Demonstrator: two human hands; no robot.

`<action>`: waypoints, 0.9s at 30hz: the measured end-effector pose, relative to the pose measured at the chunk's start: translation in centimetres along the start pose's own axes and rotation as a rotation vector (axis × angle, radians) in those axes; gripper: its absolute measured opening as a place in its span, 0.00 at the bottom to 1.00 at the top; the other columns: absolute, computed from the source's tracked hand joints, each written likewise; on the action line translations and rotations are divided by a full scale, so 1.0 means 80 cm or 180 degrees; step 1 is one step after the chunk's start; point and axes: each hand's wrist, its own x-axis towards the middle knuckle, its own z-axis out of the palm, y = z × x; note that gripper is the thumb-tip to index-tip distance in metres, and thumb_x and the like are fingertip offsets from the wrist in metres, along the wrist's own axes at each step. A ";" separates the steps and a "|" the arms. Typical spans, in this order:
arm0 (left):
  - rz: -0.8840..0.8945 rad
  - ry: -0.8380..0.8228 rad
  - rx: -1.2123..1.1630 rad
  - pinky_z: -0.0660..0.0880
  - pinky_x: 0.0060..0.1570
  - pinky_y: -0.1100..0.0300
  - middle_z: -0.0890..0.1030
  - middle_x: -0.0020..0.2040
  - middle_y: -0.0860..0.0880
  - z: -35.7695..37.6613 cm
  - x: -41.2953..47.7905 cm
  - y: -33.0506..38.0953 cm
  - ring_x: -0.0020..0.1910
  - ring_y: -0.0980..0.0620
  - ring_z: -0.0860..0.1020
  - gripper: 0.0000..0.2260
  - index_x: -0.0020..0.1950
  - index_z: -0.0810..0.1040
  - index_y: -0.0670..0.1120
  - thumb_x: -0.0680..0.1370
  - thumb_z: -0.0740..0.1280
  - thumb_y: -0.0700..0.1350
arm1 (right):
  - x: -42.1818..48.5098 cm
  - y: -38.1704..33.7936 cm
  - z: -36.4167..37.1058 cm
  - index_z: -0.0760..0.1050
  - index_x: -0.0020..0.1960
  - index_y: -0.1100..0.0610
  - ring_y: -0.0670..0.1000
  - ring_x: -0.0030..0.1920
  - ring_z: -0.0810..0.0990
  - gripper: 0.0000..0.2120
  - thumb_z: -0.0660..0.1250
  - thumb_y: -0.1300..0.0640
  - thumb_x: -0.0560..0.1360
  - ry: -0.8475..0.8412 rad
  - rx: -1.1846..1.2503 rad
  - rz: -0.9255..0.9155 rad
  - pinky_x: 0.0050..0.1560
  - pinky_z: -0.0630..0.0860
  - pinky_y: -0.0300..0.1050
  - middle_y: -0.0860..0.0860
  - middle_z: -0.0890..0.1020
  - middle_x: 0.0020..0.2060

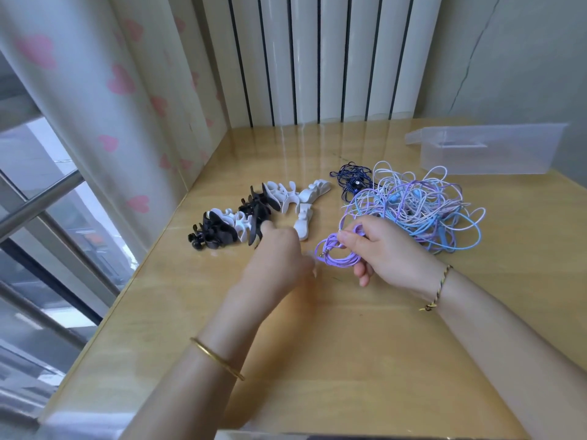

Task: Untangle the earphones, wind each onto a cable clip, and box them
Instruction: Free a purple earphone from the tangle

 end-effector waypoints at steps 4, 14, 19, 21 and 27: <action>0.0397 0.0036 0.0553 0.73 0.41 0.57 0.75 0.52 0.43 -0.005 0.007 -0.016 0.41 0.49 0.75 0.08 0.47 0.79 0.38 0.78 0.60 0.36 | -0.009 0.006 -0.002 0.72 0.51 0.62 0.51 0.24 0.75 0.12 0.60 0.52 0.80 -0.0010 -0.0013 0.0027 0.32 0.71 0.42 0.54 0.76 0.27; 0.0633 -0.0558 0.0507 0.76 0.44 0.53 0.80 0.43 0.50 -0.006 -0.010 -0.018 0.42 0.49 0.80 0.10 0.54 0.70 0.48 0.77 0.65 0.52 | -0.020 0.011 -0.011 0.72 0.49 0.59 0.50 0.23 0.74 0.10 0.60 0.52 0.80 0.0072 0.0066 0.0078 0.31 0.71 0.40 0.54 0.76 0.27; 0.1075 -0.0243 0.0286 0.75 0.53 0.53 0.76 0.50 0.53 -0.007 -0.004 -0.028 0.52 0.51 0.75 0.11 0.59 0.74 0.52 0.77 0.66 0.44 | -0.028 0.017 -0.020 0.71 0.44 0.54 0.47 0.21 0.72 0.08 0.60 0.52 0.80 0.0200 -0.0060 0.0093 0.26 0.68 0.35 0.53 0.76 0.26; 0.1164 -0.0244 0.0293 0.72 0.57 0.54 0.72 0.56 0.51 -0.006 0.005 -0.031 0.59 0.50 0.71 0.15 0.62 0.75 0.52 0.75 0.67 0.41 | -0.029 0.019 -0.021 0.71 0.44 0.54 0.47 0.21 0.72 0.08 0.60 0.52 0.80 0.0220 -0.0104 0.0085 0.25 0.68 0.35 0.53 0.76 0.26; 0.1113 -0.0340 0.0698 0.69 0.60 0.56 0.69 0.55 0.52 0.000 0.023 -0.029 0.61 0.49 0.68 0.17 0.64 0.74 0.48 0.75 0.67 0.41 | -0.027 0.021 -0.018 0.70 0.44 0.53 0.48 0.23 0.73 0.08 0.60 0.51 0.80 0.0190 -0.0124 0.0132 0.29 0.69 0.39 0.52 0.76 0.26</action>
